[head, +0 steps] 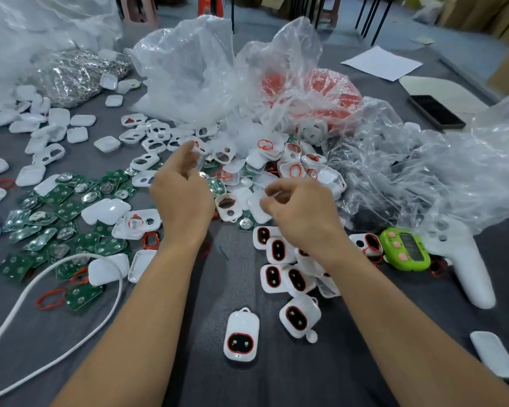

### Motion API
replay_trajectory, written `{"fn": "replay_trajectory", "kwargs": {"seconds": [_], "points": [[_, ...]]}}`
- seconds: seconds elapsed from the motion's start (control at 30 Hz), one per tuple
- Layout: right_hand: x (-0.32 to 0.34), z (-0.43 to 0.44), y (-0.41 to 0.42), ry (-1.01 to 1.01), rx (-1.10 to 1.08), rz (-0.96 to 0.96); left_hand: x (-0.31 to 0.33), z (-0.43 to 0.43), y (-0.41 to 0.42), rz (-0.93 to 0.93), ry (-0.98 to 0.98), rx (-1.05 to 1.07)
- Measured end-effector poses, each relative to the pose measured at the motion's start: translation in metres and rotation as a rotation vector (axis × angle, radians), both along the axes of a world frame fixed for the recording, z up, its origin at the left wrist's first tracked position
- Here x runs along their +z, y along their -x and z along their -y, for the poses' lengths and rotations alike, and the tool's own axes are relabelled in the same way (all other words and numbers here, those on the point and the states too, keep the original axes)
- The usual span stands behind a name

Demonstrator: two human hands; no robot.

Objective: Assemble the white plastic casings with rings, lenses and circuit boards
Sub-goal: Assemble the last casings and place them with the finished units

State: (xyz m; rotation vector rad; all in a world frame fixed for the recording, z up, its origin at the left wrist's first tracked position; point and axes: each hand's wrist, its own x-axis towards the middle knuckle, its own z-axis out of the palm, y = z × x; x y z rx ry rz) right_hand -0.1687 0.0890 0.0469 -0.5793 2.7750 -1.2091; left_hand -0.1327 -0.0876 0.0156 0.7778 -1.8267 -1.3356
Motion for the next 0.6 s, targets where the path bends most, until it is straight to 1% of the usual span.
{"fn": "replay_trajectory", "kwargs": {"seconds": [0.07,0.1,0.13,0.2,0.27,0.3,0.33,0.4,0.47,0.53,0.57,0.6], "points": [[0.003,0.007,0.02,-0.065,-0.087,-0.043,-0.001,0.008,-0.001,0.025,-0.006,0.025],[0.006,0.011,0.026,-0.095,-0.086,-0.069,-0.001,0.011,-0.002,0.047,-0.003,0.037],[0.008,0.017,0.028,-0.124,-0.027,-0.088,-0.002,0.015,-0.002,0.068,0.001,0.048],[0.012,0.032,0.026,-0.185,0.194,-0.077,-0.004,0.02,-0.001,0.098,-0.018,0.068],[0.009,0.048,0.017,-0.374,0.385,-0.105,-0.006,0.024,0.0,0.102,-0.046,0.078],[0.006,0.056,0.015,-0.485,0.435,-0.157,-0.006,0.024,0.0,0.102,-0.059,0.077],[0.002,0.06,0.014,-0.53,0.449,-0.206,-0.006,0.025,0.0,0.104,-0.073,0.077],[-0.002,0.064,0.018,-0.487,0.421,-0.248,-0.007,0.028,0.0,0.105,-0.087,0.092],[-0.004,0.064,0.023,-0.45,0.338,-0.282,-0.008,0.034,-0.001,0.103,-0.092,0.132],[-0.004,0.064,0.032,-0.399,0.256,-0.273,-0.008,0.04,-0.002,0.101,-0.1,0.165],[-0.001,0.065,0.036,-0.417,0.273,-0.244,-0.008,0.042,-0.002,0.097,-0.104,0.171],[0.002,0.068,0.039,-0.461,0.334,-0.205,-0.008,0.043,-0.002,0.096,-0.105,0.174]]}}
